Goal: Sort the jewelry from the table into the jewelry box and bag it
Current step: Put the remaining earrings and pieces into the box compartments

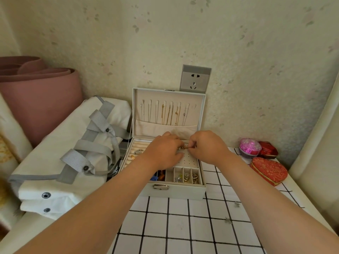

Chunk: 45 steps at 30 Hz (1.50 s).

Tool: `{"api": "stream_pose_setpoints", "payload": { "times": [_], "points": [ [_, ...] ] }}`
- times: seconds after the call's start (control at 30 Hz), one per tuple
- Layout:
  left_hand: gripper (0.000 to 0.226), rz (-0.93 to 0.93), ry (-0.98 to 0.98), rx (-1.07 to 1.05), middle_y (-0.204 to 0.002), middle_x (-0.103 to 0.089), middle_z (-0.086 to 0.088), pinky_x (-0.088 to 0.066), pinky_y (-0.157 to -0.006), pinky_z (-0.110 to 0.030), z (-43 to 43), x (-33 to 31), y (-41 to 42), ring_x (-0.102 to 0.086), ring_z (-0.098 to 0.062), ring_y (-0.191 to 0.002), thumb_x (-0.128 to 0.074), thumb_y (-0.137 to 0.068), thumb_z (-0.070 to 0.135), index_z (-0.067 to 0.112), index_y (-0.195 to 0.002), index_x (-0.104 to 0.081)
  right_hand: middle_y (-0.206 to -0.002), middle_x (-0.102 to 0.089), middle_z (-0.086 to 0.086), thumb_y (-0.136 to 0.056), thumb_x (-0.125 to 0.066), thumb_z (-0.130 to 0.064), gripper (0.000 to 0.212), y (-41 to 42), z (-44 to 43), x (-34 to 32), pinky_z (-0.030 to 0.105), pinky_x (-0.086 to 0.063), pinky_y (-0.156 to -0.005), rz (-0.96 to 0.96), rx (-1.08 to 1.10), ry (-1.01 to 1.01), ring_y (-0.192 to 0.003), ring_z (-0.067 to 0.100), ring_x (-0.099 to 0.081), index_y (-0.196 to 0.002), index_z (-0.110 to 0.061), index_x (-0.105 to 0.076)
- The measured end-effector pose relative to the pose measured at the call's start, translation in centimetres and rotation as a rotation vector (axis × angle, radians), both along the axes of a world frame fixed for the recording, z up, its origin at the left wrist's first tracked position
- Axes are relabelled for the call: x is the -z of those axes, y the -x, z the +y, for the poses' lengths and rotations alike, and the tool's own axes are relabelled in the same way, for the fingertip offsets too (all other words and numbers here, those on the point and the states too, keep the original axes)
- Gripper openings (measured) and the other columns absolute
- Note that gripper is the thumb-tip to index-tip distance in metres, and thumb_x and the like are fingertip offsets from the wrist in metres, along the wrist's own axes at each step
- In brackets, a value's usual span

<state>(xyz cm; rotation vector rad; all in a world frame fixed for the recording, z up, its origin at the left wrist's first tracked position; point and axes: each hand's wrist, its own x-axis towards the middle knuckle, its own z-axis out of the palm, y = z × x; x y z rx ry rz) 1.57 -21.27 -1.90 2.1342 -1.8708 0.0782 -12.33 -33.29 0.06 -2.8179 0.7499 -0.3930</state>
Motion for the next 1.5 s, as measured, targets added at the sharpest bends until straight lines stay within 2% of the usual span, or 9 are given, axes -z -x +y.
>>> {"api": "stream_pose_setpoints", "payload": {
  "times": [0.23, 0.5, 0.67, 0.77, 0.97, 1.13, 1.3, 1.43, 1.5],
  "points": [
    [0.045, 0.027, 0.013, 0.017, -0.129, -0.058, 0.003, -0.042, -0.096, -0.037, 0.1, -0.2, 0.2, -0.044, -0.017, -0.118, -0.051, -0.095, 0.035, 0.024, -0.138, -0.053, -0.085, -0.068, -0.013, -0.083, -0.073, -0.022, 0.005, 0.6, -0.9, -0.2, 0.030, -0.057, -0.078, -0.056, 0.005, -0.196, -0.082, 0.003, -0.064, -0.084, -0.027, -0.073],
    [0.038, 0.032, 0.001, 0.016, -0.124, -0.061, 0.004, -0.045, -0.094, -0.039, 0.1, -0.3, 0.1, -0.045, -0.017, -0.116, -0.051, -0.095, 0.034, 0.027, -0.132, -0.060, -0.079, -0.065, -0.015, -0.083, -0.073, -0.027, 0.002, 0.1, -0.7, 0.2, 0.031, -0.057, -0.074, -0.019, 0.047, -0.150, -0.077, 0.003, -0.062, -0.082, -0.027, -0.074],
    [0.040, 0.013, 0.049, 0.017, -0.126, -0.060, 0.004, -0.045, -0.093, -0.037, 0.0, -0.8, 0.3, -0.046, -0.017, -0.117, -0.053, -0.094, 0.033, 0.027, -0.133, -0.057, -0.087, -0.066, -0.012, -0.083, -0.076, -0.030, 0.009, 0.5, -1.0, 0.5, 0.030, -0.055, -0.076, -0.056, 0.048, -0.214, -0.083, 0.008, -0.063, -0.090, -0.026, -0.073],
    [0.041, 0.007, 0.079, 0.033, -0.130, -0.058, 0.006, -0.044, -0.093, -0.034, -0.1, -1.5, 0.8, -0.046, -0.016, -0.119, -0.054, -0.095, 0.036, 0.027, -0.135, -0.056, -0.091, -0.067, -0.009, -0.083, -0.077, -0.033, 0.014, 1.5, -0.8, 0.0, 0.022, -0.051, -0.077, -0.145, 0.054, -0.304, -0.087, 0.006, -0.062, -0.094, -0.026, -0.073],
    [0.037, 0.112, 0.162, 0.076, -0.124, -0.058, 0.009, -0.045, -0.095, -0.032, -0.1, -3.0, 4.8, -0.046, -0.010, -0.117, -0.056, -0.095, 0.034, 0.030, -0.132, -0.056, -0.085, -0.068, -0.013, -0.088, -0.072, -0.026, 0.003, 6.6, -0.5, -2.1, 0.019, -0.048, -0.075, -0.182, 0.105, -0.331, -0.085, 0.004, -0.062, -0.086, -0.028, -0.073],
    [0.033, 0.152, 0.185, 0.167, -0.110, -0.057, 0.012, -0.046, -0.086, -0.027, -0.5, -2.7, 11.0, -0.050, -0.007, -0.104, -0.057, -0.095, 0.035, 0.030, -0.127, -0.058, -0.091, -0.067, -0.012, -0.089, -0.071, -0.025, 0.010, 13.2, -0.2, -1.7, 0.026, -0.052, -0.083, -0.079, 0.146, -0.316, -0.089, 0.008, -0.064, -0.098, -0.024, -0.074],
    [0.030, 0.150, 0.081, 0.207, -0.107, -0.060, 0.013, -0.046, -0.084, -0.028, -0.6, -1.5, 15.4, -0.051, -0.006, -0.096, -0.056, -0.095, 0.035, 0.031, -0.125, -0.058, -0.091, -0.070, -0.012, -0.085, -0.074, -0.022, 0.015, 18.5, -0.6, -0.8, 0.020, -0.053, -0.078, 0.066, 0.183, -0.338, -0.088, 0.005, -0.066, -0.099, -0.028, -0.076],
    [0.033, 0.148, -0.062, 0.211, -0.116, -0.060, 0.012, -0.047, -0.089, -0.029, -0.2, 0.8, 17.5, -0.055, -0.010, -0.105, -0.055, -0.096, 0.031, 0.031, -0.128, -0.059, -0.095, -0.069, -0.011, -0.086, -0.072, -0.014, 0.023, 20.3, -0.3, 0.8, 0.023, -0.054, -0.082, 0.144, 0.153, -0.368, -0.091, 0.006, -0.066, -0.104, -0.027, -0.076],
    [0.034, 0.121, -0.114, 0.223, -0.121, -0.059, 0.011, -0.046, -0.091, -0.031, -0.2, 1.8, 17.9, -0.053, -0.011, -0.111, -0.054, -0.096, 0.031, 0.032, -0.130, -0.058, -0.098, -0.069, -0.010, -0.089, -0.068, -0.013, 0.025, 20.8, -0.2, 1.7, 0.022, -0.055, -0.073, 0.192, 0.134, -0.350, -0.089, 0.007, -0.065, -0.107, -0.029, -0.076]
  ]
}}
